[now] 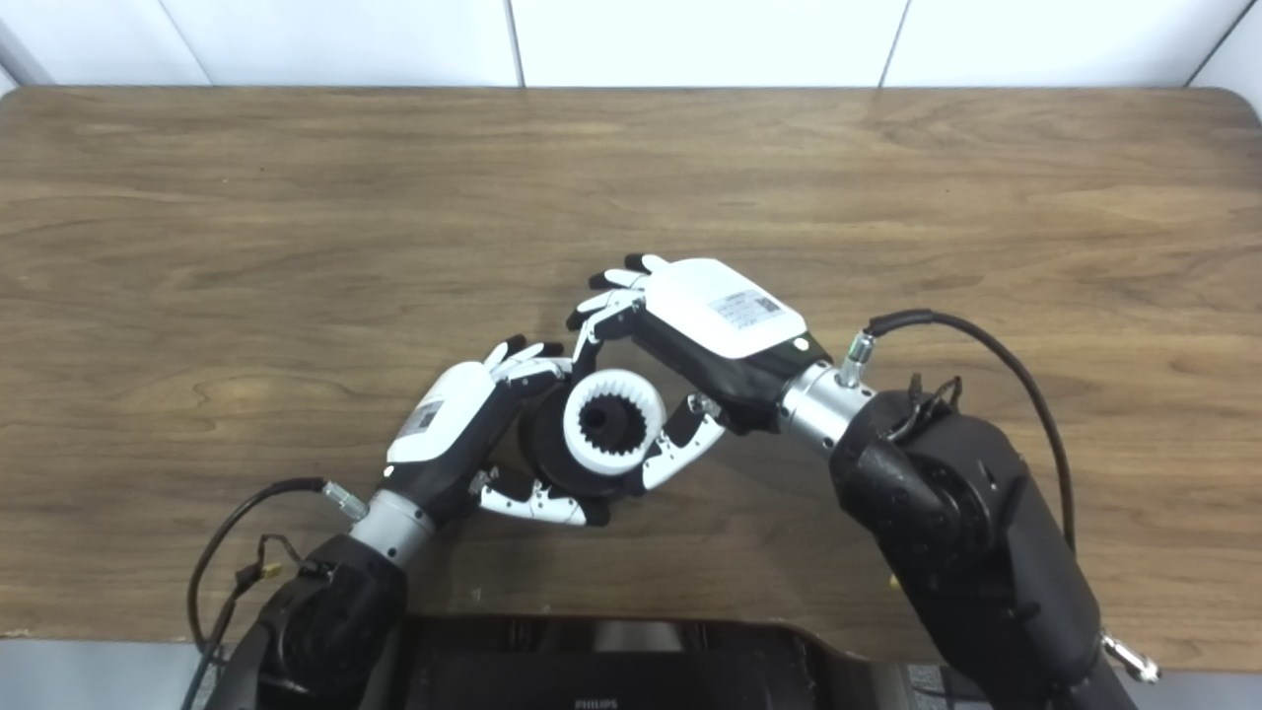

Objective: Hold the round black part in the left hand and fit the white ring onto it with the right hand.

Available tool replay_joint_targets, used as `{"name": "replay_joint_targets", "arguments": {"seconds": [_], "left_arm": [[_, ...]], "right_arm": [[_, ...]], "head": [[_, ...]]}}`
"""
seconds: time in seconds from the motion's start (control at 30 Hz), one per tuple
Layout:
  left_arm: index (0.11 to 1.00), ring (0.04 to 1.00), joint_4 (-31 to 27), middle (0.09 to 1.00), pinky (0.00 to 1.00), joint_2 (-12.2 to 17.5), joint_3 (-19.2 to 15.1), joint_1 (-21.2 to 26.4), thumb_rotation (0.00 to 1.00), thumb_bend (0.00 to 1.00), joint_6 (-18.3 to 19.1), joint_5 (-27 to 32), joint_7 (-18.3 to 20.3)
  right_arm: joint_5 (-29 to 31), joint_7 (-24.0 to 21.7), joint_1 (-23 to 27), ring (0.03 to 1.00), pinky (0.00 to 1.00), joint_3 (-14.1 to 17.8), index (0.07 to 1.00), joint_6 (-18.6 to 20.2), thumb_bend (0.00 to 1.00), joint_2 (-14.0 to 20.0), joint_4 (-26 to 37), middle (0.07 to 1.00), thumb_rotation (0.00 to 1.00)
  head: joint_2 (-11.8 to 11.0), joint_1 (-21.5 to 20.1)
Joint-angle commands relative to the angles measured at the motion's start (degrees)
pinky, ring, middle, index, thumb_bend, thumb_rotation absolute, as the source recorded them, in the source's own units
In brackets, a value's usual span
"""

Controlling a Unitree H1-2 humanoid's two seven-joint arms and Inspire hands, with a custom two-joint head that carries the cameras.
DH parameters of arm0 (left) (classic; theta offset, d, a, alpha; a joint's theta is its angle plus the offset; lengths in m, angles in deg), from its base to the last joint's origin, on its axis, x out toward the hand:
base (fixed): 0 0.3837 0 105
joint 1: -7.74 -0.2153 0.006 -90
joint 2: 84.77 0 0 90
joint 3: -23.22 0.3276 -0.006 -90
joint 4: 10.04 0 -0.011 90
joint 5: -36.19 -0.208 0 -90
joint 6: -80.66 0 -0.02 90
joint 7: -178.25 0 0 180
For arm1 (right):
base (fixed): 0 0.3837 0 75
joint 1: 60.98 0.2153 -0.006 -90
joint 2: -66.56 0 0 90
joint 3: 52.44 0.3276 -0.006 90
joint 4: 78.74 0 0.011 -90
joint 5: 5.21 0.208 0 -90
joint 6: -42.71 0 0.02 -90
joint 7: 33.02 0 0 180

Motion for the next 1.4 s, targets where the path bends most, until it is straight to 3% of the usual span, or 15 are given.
{"name": "replay_joint_targets", "arguments": {"seconds": [0.0,0.4,0.97,1.37], "left_arm": [[0.486,0.923,-1.7,0.822,1.0,0.0,0.0,0.2,0.07,0.52,0.3,0.4,0.5],[0.486,0.93,-1.9,0.826,1.0,-0.4,0.0,0.2,0.07,0.52,0.8,0.3,0.6],[0.487,0.915,-1.8,0.82,1.0,-0.8,0.6,0.3,0.07,0.52,0.7,-0.9,0.3],[0.486,0.932,-2.0,0.831,1.0,-1.0,0.1,0.0,0.07,0.52,0.5,0.0,0.6]], "right_arm": [[-0.3,1.1,0.8,0.929,1.0,0.5,0.482,-1.4,0.53,-0.2,-0.4,0.818,0.14],[-0.7,2.4,1.2,0.915,1.0,-0.2,0.482,-2.6,0.53,-1.7,-2.5,0.814,0.14],[-2.9,-0.2,0.3,0.918,1.0,-3.5,0.483,-3.1,0.52,-2.9,-1.7,0.817,0.13],[-5.2,3.8,-0.4,0.896,1.0,-2.5,0.483,-8.7,0.52,0.2,-7.3,0.797,0.13]], "head": [[0.1,0.1],[0.0,0.6],[0.3,1.4],[0.4,1.4]]}}
